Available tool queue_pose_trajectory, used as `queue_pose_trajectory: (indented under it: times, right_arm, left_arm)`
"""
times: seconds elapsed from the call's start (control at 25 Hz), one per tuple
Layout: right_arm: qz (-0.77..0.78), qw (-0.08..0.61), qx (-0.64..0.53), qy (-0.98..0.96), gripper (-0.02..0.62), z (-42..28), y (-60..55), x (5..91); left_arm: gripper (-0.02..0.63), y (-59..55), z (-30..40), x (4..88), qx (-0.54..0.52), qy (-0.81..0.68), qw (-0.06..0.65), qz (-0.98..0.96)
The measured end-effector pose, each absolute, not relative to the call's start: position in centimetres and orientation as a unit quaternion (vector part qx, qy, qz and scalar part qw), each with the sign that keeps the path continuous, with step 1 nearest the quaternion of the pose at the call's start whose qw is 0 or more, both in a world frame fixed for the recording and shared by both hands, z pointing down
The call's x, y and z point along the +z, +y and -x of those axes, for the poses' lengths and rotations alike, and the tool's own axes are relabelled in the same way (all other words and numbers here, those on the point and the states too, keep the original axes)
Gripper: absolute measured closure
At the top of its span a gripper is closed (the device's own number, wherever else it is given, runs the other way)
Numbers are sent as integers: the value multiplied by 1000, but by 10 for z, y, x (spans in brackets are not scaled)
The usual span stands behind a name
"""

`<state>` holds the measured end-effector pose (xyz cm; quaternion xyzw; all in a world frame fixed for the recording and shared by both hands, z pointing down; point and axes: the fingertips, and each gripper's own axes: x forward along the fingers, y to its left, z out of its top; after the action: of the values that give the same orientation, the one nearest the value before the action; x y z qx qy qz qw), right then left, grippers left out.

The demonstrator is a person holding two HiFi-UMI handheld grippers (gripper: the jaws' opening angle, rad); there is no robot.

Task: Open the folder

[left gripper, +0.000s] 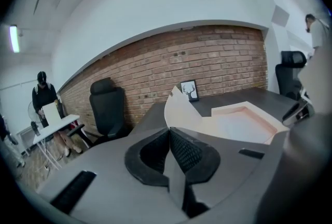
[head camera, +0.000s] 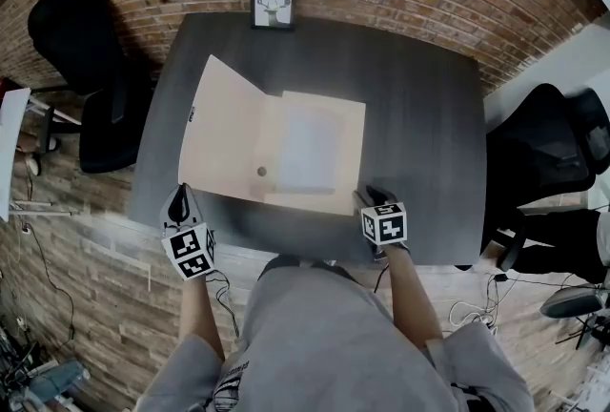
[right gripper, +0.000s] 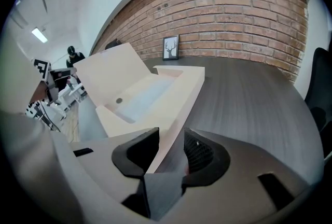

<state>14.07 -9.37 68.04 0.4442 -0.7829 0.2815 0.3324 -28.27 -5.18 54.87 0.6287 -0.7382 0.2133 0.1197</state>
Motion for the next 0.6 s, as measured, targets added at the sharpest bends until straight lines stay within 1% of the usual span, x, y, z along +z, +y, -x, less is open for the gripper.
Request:
queue_pose_trajectory:
  times: [0.28, 0.6]
  right_arm:
    - [-444, 334, 283, -782, 472, -141, -93, 681]
    - [-445, 338, 284, -779, 472, -142, -93, 680]
  left_arm:
    - [604, -50, 323, 591, 195, -753, 205, -593]
    - [603, -51, 353, 638, 217, -748, 267, -568]
